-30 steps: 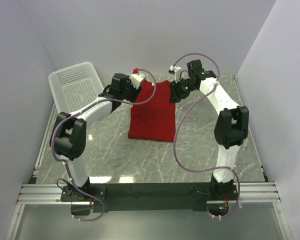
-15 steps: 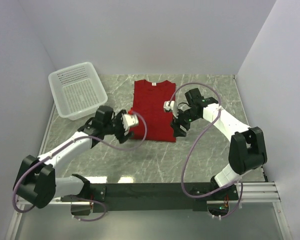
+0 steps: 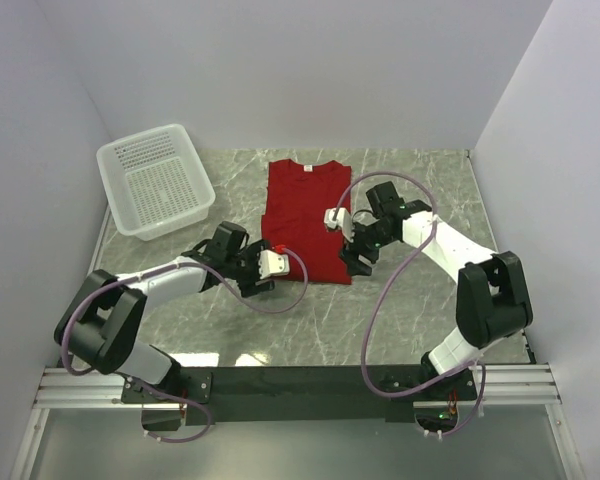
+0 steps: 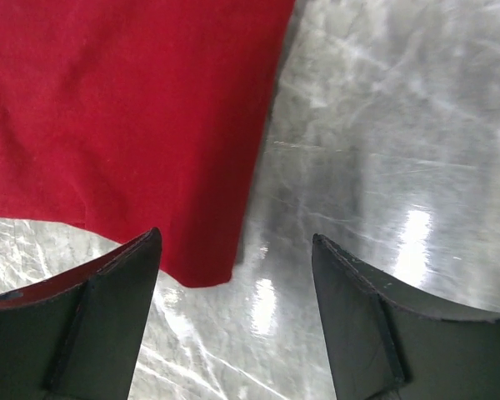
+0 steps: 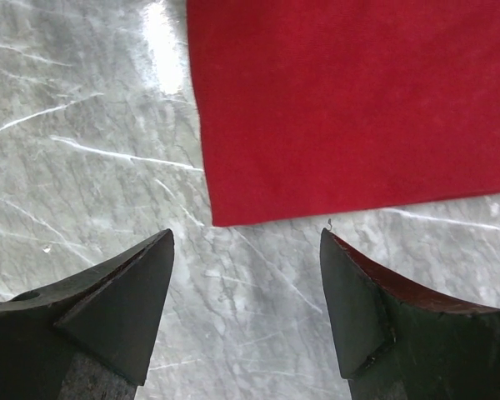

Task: Fold and stack the t-shirts

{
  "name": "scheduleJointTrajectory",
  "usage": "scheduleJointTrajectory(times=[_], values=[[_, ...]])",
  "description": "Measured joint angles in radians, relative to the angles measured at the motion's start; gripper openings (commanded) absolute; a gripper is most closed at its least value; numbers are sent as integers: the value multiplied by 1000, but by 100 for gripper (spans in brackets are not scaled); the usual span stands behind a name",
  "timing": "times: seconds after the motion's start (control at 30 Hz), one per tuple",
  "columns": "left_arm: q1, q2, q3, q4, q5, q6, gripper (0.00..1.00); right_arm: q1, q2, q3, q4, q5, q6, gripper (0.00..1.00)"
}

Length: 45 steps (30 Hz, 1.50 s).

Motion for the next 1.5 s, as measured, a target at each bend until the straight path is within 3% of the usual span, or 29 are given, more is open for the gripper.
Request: scheduleJointTrajectory(times=[1.0,1.5], values=[[-37,95,0,134,-145,9,66,132,178,0,15,159,122,74],[-69,148,31,172,-206,9,42,143,203,13,33,209,179,67]])
